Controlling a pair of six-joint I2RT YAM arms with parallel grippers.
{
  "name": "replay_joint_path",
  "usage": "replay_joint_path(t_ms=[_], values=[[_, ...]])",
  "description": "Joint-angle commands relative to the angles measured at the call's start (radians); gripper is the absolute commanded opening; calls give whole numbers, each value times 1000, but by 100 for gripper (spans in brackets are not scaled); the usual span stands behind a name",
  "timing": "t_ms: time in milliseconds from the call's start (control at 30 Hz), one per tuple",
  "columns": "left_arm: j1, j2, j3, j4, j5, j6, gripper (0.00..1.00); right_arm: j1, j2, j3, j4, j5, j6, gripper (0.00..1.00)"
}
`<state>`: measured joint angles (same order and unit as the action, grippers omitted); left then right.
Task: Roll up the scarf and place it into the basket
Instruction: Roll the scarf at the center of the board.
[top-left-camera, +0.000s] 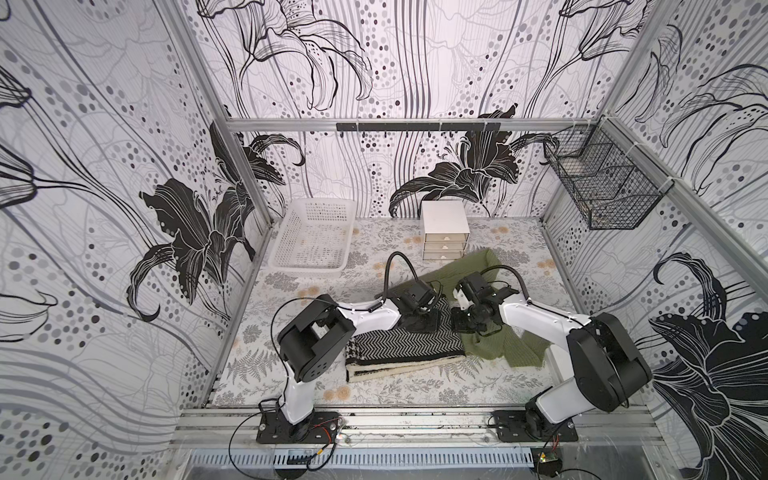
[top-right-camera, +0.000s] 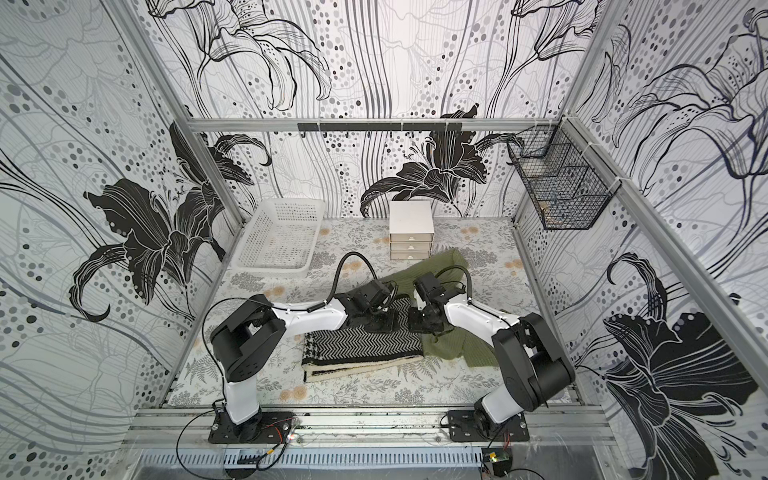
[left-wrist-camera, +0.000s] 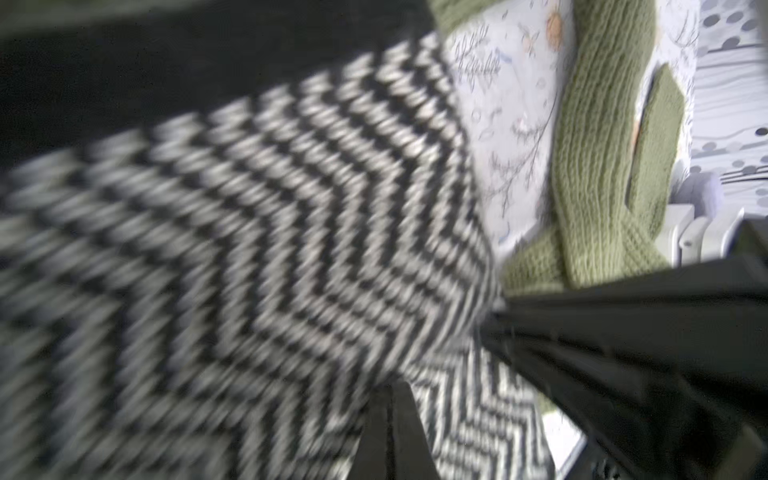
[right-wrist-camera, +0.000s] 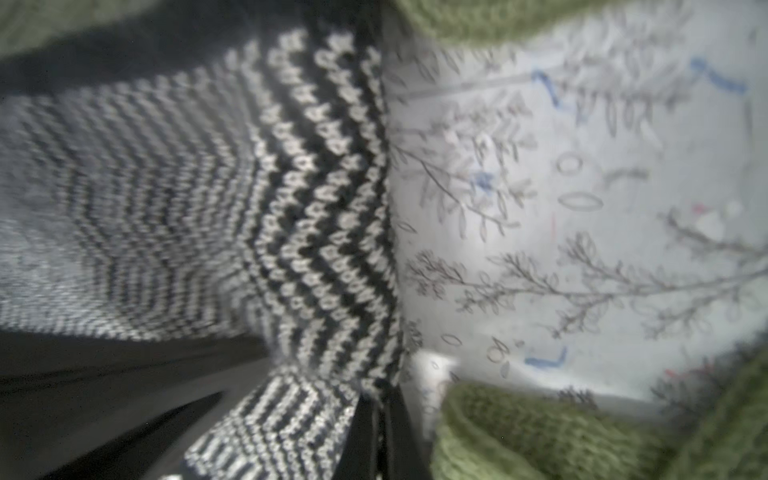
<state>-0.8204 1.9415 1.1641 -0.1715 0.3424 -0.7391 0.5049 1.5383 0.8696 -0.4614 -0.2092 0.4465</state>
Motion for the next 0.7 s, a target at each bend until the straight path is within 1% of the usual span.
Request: replay_joint_path(t_ms=[0, 100, 167, 333, 467, 533, 667], values=[[-6, 16, 17, 136, 1, -32, 0, -3, 10, 33, -45, -46, -39, 0], [-5, 41, 51, 39, -68, -20, 0, -3, -9, 34, -50, -59, -33, 0], [-2, 36, 42, 6, -119, -27, 0, -3, -25, 36, -58, -64, -32, 0], [-2, -34, 10, -30, -200, -15, 0, -3, -25, 54, -77, -64, -40, 0], [0, -27, 36, -94, -230, 4, 0, -3, -17, 68, -74, -79, -35, 0], [0, -25, 24, -79, -235, 2, 0, -3, -30, 68, -69, -90, -29, 0], [11, 23, 24, -77, -237, -18, 0, -1, -47, 68, -63, -122, -20, 0]])
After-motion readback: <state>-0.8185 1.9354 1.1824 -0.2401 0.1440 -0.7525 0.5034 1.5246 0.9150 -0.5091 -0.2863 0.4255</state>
